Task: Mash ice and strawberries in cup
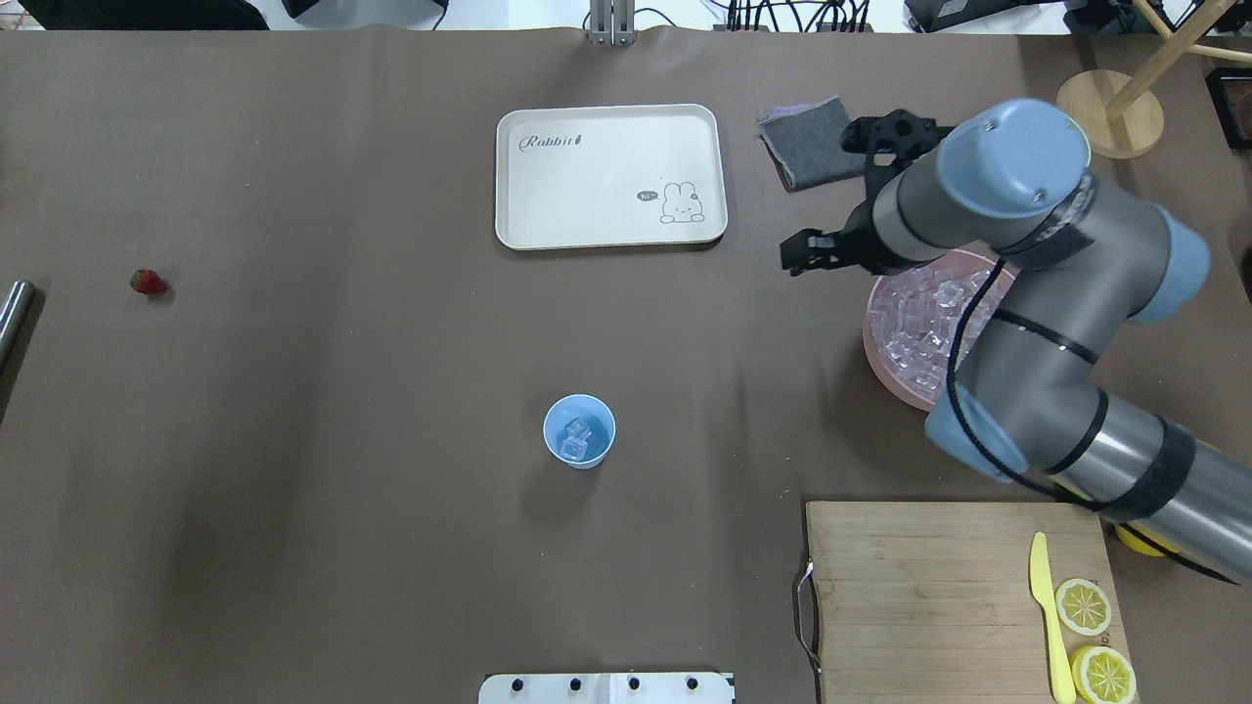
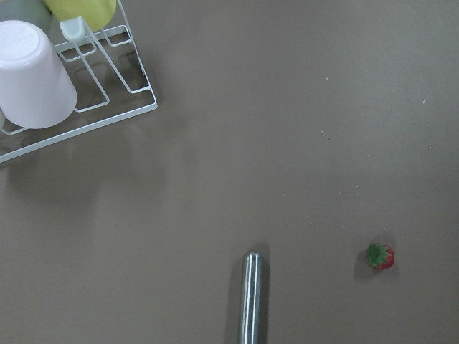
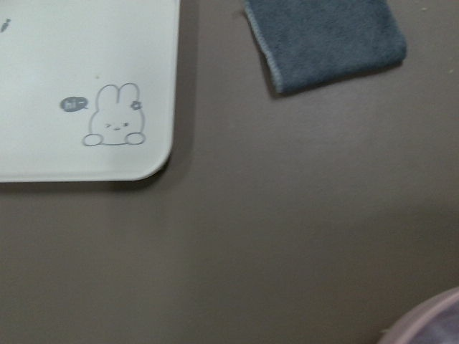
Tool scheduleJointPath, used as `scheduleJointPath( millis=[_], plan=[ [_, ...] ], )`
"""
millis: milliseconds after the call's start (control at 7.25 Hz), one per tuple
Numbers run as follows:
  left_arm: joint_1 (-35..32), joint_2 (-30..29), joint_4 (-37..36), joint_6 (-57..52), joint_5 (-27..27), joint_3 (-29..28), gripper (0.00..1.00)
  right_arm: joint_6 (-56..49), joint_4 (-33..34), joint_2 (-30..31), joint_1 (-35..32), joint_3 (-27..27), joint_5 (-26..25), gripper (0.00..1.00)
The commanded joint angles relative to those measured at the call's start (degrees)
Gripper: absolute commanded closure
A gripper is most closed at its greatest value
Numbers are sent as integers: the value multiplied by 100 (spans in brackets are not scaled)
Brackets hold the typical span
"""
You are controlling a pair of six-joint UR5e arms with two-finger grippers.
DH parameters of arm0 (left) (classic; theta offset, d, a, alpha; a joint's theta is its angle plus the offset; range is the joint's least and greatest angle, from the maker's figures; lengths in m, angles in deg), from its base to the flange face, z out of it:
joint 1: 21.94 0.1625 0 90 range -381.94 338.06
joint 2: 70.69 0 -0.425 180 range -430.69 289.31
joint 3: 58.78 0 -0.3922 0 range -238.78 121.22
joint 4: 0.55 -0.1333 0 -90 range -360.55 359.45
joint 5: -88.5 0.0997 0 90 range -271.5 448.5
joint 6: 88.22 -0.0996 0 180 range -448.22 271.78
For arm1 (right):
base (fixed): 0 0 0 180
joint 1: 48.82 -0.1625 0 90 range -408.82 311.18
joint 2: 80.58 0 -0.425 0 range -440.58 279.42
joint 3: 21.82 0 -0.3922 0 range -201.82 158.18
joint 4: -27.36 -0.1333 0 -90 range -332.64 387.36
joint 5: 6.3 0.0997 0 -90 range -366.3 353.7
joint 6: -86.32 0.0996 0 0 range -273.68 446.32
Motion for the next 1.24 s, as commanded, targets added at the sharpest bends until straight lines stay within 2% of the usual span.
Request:
scheduleJointPath(
  millis=[0,276,414,552,828,1104],
  plan=[
    [0,45,31,-7,5,-3,2,-1764,173,387,-1075,222,708,0],
    [0,45,5,-7,5,-21,2,-3259,184,895,-2164,607,1264,0],
    [0,45,13,-7,5,-29,2,-4110,149,924,-2857,1245,2006,0],
    [0,45,13,-7,5,-21,2,-4832,209,1046,-3395,1556,2248,0],
    [0,45,22,-7,-3,-12,2,-5267,603,1213,-3977,1787,2181,0],
    [0,37,13,-7,5,-29,2,-6601,1515,1153,-4523,1796,2216,0]
  ],
)
